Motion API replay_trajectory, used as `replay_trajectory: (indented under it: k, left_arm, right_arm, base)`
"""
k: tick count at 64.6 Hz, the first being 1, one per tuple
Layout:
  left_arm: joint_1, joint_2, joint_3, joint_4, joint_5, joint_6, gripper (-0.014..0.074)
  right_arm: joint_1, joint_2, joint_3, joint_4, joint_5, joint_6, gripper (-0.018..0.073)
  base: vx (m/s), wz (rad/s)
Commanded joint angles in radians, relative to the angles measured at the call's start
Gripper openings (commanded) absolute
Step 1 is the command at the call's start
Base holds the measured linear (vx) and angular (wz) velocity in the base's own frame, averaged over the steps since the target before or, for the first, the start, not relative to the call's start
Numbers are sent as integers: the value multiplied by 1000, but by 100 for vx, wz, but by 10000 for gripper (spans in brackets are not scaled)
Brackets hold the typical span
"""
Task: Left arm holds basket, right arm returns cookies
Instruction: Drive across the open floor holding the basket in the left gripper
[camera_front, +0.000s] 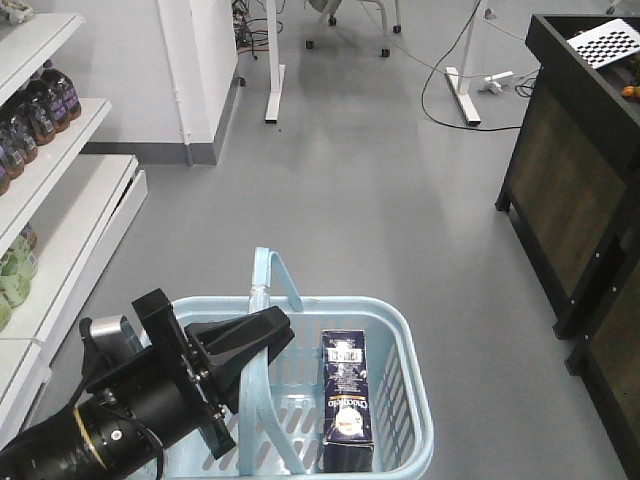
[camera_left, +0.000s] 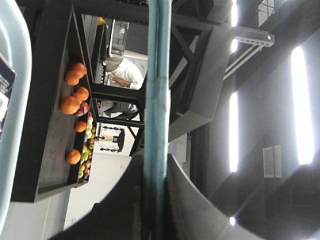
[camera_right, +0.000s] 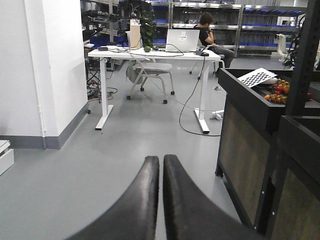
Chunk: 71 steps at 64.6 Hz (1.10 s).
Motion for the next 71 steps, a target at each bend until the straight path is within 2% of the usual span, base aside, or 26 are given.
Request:
replay_trajectory:
  k: [1,71]
  left_arm:
    - [-7,-32,-27,-19,-287,0,0]
    - [-7,-32,-27,-19,-287,0,0]
  right_arm:
    - [-8,-12,19,0,-72,-6,-10]
    - [-8,-12,19,0,-72,-6,-10]
  base:
    - [41,-1]
    - [41,1]
